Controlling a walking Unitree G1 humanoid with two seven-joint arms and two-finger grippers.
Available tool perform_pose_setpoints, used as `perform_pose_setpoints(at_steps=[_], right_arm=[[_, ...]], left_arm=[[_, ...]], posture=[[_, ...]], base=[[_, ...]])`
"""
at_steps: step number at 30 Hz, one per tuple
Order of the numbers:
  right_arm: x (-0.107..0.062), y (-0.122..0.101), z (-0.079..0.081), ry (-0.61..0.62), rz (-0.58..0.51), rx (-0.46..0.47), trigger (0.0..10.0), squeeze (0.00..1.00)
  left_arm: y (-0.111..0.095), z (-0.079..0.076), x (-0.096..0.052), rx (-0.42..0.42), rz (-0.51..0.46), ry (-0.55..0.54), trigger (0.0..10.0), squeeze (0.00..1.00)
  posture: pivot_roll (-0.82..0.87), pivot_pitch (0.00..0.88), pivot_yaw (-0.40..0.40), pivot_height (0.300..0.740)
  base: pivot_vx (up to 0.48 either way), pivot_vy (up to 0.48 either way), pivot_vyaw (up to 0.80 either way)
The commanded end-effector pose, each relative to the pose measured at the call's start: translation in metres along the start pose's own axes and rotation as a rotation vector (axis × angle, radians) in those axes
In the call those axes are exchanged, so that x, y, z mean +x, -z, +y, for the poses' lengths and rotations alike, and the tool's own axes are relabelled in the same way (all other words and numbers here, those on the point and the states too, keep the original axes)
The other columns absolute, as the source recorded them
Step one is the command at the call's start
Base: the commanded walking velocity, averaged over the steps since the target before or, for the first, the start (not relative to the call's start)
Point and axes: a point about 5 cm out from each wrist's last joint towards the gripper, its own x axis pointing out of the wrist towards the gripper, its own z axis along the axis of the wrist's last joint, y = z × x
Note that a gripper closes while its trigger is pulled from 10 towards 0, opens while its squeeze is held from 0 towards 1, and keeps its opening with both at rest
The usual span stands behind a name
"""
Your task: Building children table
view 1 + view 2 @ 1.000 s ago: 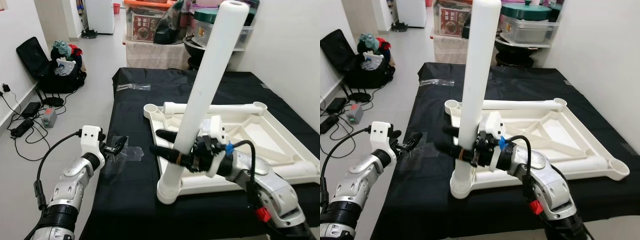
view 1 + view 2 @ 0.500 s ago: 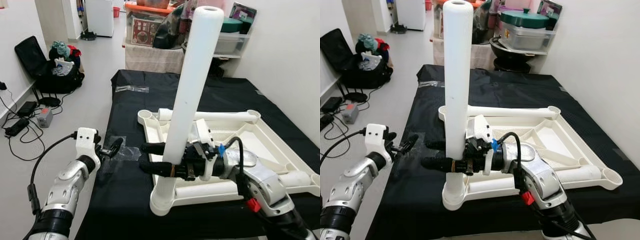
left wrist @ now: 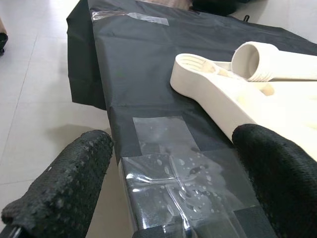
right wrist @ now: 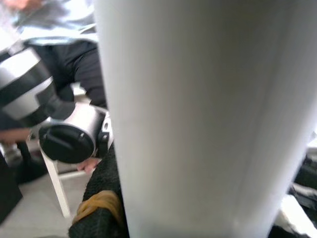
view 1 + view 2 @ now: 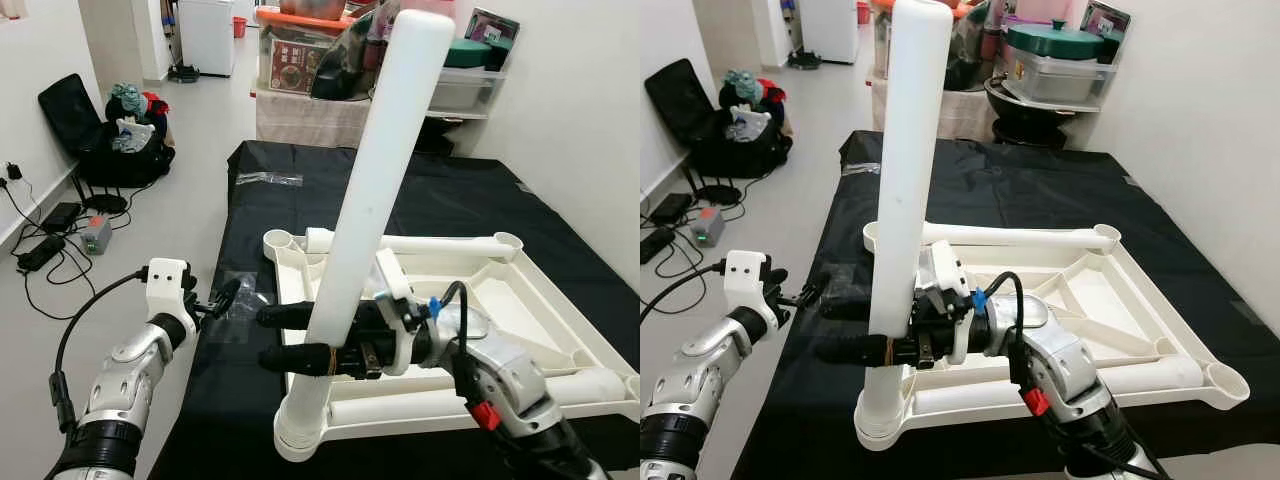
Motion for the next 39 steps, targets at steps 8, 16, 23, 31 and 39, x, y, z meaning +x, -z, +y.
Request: perform_pose_setpoints(at_steps=[8, 16, 23, 31, 39], right_arm=[[0.003, 0.031, 0.006, 0.032, 0.080, 0.062, 10.0, 0.00], [0.000, 0.038, 0.008, 0.046, 0.071, 0.097, 10.0, 0.00], [-0.002, 0.044, 0.006, 0.094, 0.079, 0.144, 10.0, 0.00], [-0.008, 0.050, 0.013, 0.101, 0.108, 0.201, 10.0, 0.00], [-0.022, 0.052, 0.003, 0.081, 0.265, 0.129, 10.0, 0.00]], left_arm=[[0.000, 0.001, 0.000, -0.009, 0.008, -0.002, 10.0, 0.00], [0.000, 0.003, 0.001, -0.012, 0.014, 0.000, 10.0, 0.00], [0.002, 0.002, 0.001, -0.021, 0.019, 0.001, 10.0, 0.00], [0.006, 0.001, 0.000, -0.031, 0.027, -0.001, 10.0, 0.00], [0.009, -0.005, 0.002, -0.038, 0.029, 0.010, 10.0, 0.00]], posture=[[0.14, 0.000, -0.127, 0.740], [0.14, 0.000, -0.118, 0.740], [0.13, 0.000, -0.120, 0.740], [0.12, 0.000, -0.119, 0.740], [0.11, 0.000, -0.131, 0.740]], base=[[0.000, 0.000, 0.00], [0.000, 0.000, 0.00], [0.000, 0.000, 0.00], [0.000, 0.000, 0.00], [0.000, 0.000, 0.00]])
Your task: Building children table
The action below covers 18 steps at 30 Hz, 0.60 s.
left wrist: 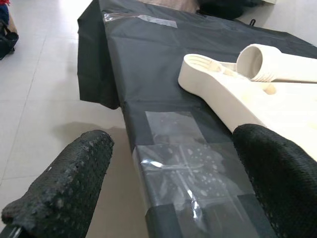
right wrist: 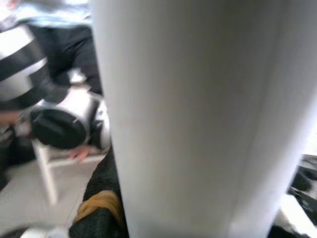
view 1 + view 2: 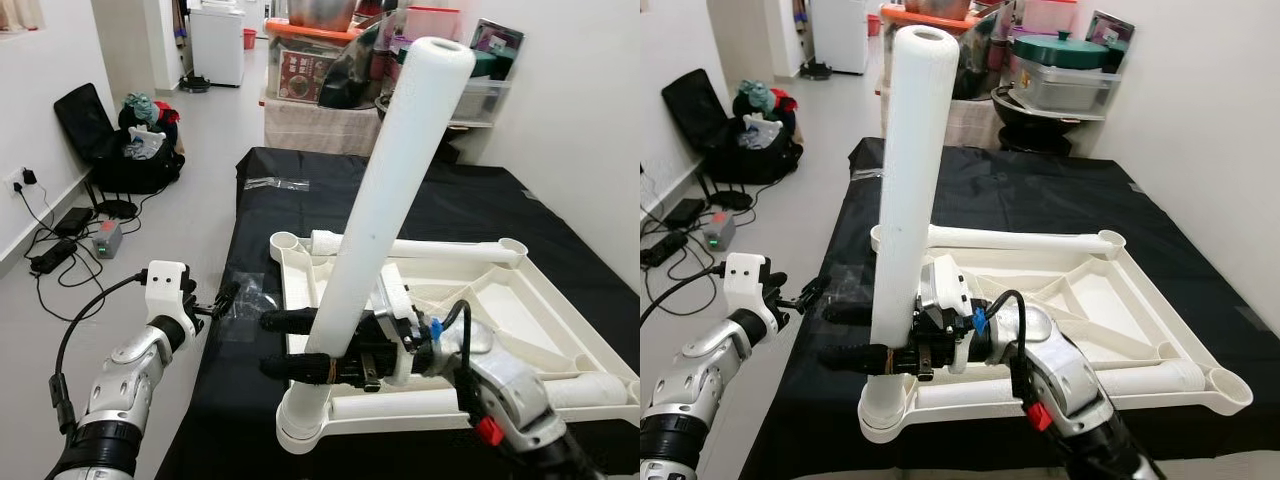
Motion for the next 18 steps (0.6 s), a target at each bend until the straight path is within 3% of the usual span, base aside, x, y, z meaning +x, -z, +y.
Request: perform_pose_setpoints(at_steps=[1, 8, 18], right_arm=[[-0.014, 0.046, 0.002, 0.050, 0.212, 0.160, 10.0, 0.00], [-0.013, 0.051, -0.002, 0.001, 0.321, 0.161, 10.0, 0.00], [-0.005, 0.046, -0.004, -0.054, 0.269, 0.200, 10.0, 0.00]], left_arm=[[0.004, -0.004, 0.001, -0.017, 0.011, 0.010, 10.0, 0.00], [0.011, -0.007, -0.003, -0.030, 0.023, 0.009, 10.0, 0.00], [0.016, -0.014, -0.004, -0.050, 0.029, 0.014, 10.0, 0.00]], posture=[[0.11, 0.000, -0.133, 0.740], [0.11, 0.000, -0.149, 0.740], [0.11, 0.000, -0.164, 0.740]], base=[[0.000, 0.000, 0.00], [0.000, 0.000, 0.00], [0.000, 0.000, 0.00]])
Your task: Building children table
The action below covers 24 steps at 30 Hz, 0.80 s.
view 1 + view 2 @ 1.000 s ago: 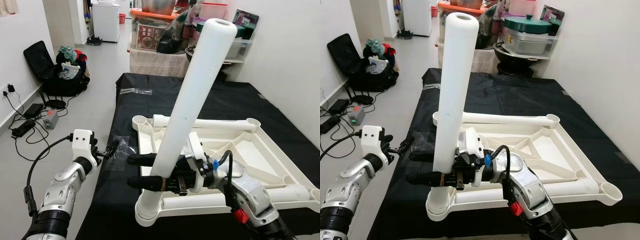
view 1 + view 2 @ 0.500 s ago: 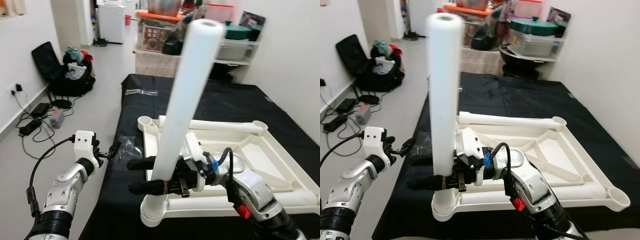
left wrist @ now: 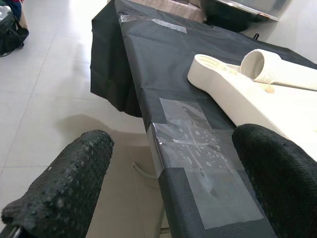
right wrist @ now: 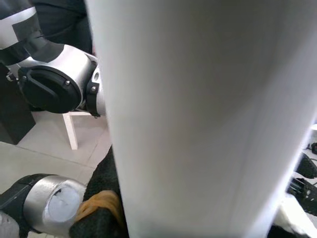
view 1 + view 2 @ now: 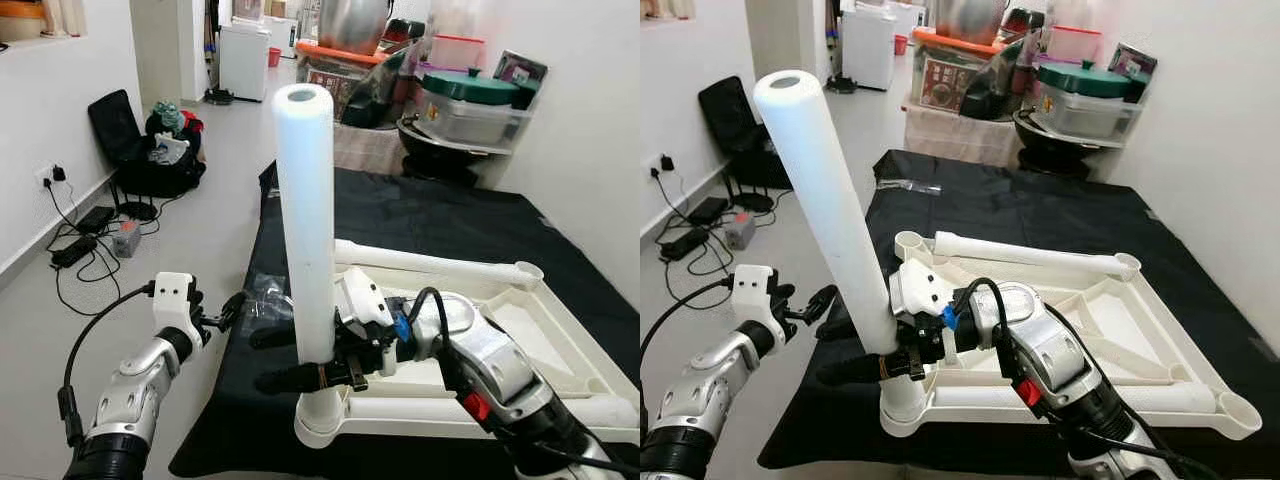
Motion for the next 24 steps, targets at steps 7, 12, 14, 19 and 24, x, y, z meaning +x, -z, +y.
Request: perform_pose_setpoints(at_steps=[7, 12, 14, 19, 24], right_arm=[[-0.003, 0.042, -0.003, 0.047, 0.093, 0.246, 10.0, 0.00], [0.001, 0.059, -0.029, 0.382, 0.175, 0.315, 10.0, 0.00], [0.001, 0.063, -0.034, 0.470, 0.179, 0.343, 10.0, 0.00], [-0.002, 0.069, -0.035, 0.709, 0.137, 0.328, 10.0, 0.00], [-0.019, 0.080, -0.037, 1.004, 0.149, 0.352, 10.0, 0.00]], left_arm=[[0.005, -0.007, -0.001, -0.037, 0.007, 0.007, 10.0, 0.00], [0.006, -0.007, -0.001, -0.041, 0.007, 0.003, 10.0, 0.00], [0.006, -0.007, -0.001, -0.042, 0.008, 0.001, 10.0, 0.00], [0.007, -0.007, -0.001, -0.042, 0.012, -0.006, 10.0, 0.00], [0.005, -0.004, 0.001, -0.038, 0.011, -0.014, 10.0, 0.00]], posture=[[0.11, 0.000, -0.177, 0.740], [0.10, 0.000, -0.180, 0.740], [0.10, 0.000, -0.178, 0.740], [0.09, 0.000, -0.168, 0.740], [0.09, 0.000, -0.158, 0.740]], base=[[0.000, 0.000, 0.00], [0.000, 0.000, 0.00], [0.000, 0.000, 0.00], [0.000, 0.000, 0.00], [0.000, 0.000, 0.00]])
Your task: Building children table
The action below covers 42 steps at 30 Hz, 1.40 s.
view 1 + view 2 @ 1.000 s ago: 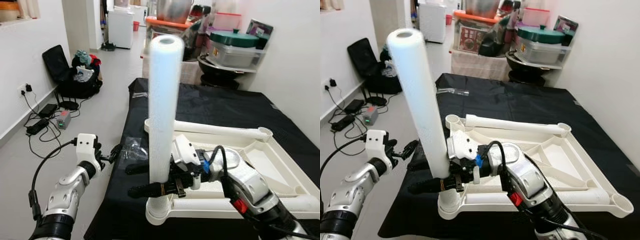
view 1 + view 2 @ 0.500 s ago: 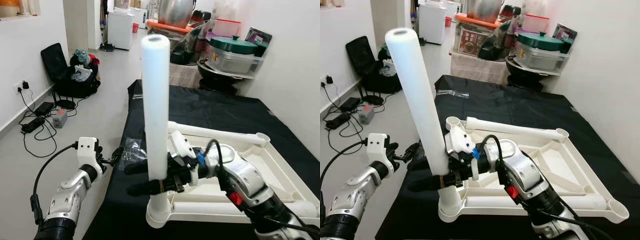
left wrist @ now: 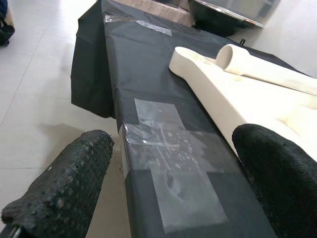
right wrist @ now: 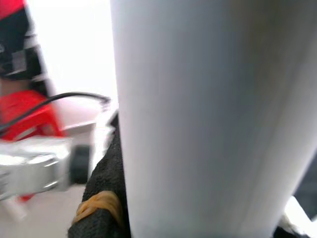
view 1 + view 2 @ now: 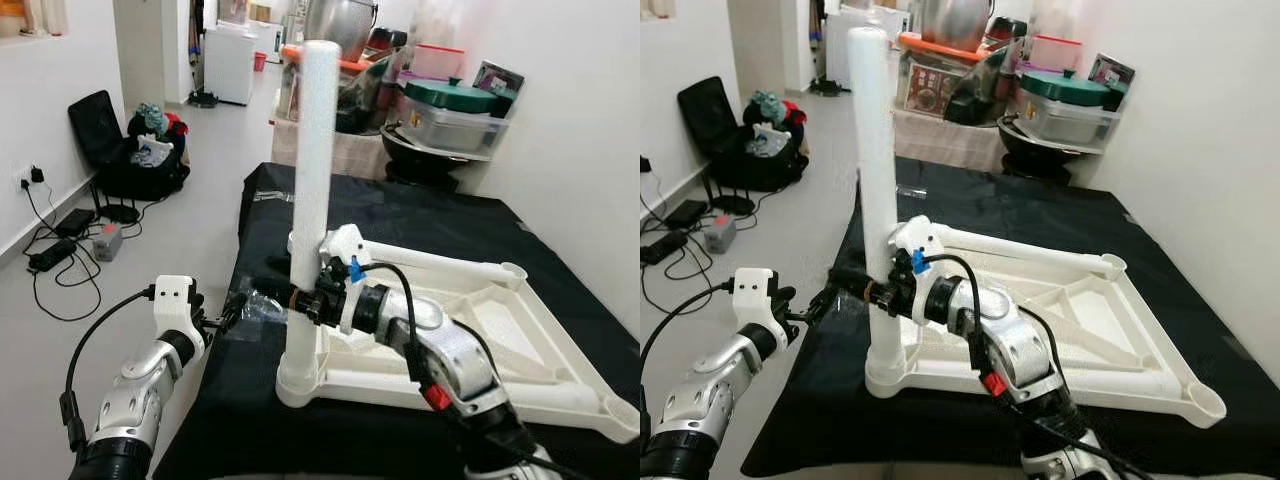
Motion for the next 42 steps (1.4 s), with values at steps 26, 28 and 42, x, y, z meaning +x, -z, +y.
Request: perform_pose_setpoints(at_steps=[26, 28, 42], right_arm=[[-0.083, 0.069, -0.076, 1.286, 0.252, 0.183, 10.0, 0.00], [-0.089, 0.072, -0.079, 1.357, 0.271, 0.200, 10.0, 0.00], [-0.102, 0.079, -0.083, 1.577, 0.344, 0.208, 10.0, 0.00]], left_arm=[[0.003, 0.013, 0.006, 0.001, 0.048, -0.091, 10.0, 0.00], [0.005, 0.014, 0.006, 0.000, 0.054, -0.097, 10.0, 0.00], [0.008, 0.017, 0.007, 0.001, 0.073, -0.118, 10.0, 0.00]], posture=[[0.09, 0.000, -0.142, 0.740], [0.08, 0.000, -0.142, 0.740], [0.08, 0.000, -0.141, 0.740]], base=[[0.000, 0.000, 0.00], [0.000, 0.000, 0.00], [0.000, 0.000, 0.00]])
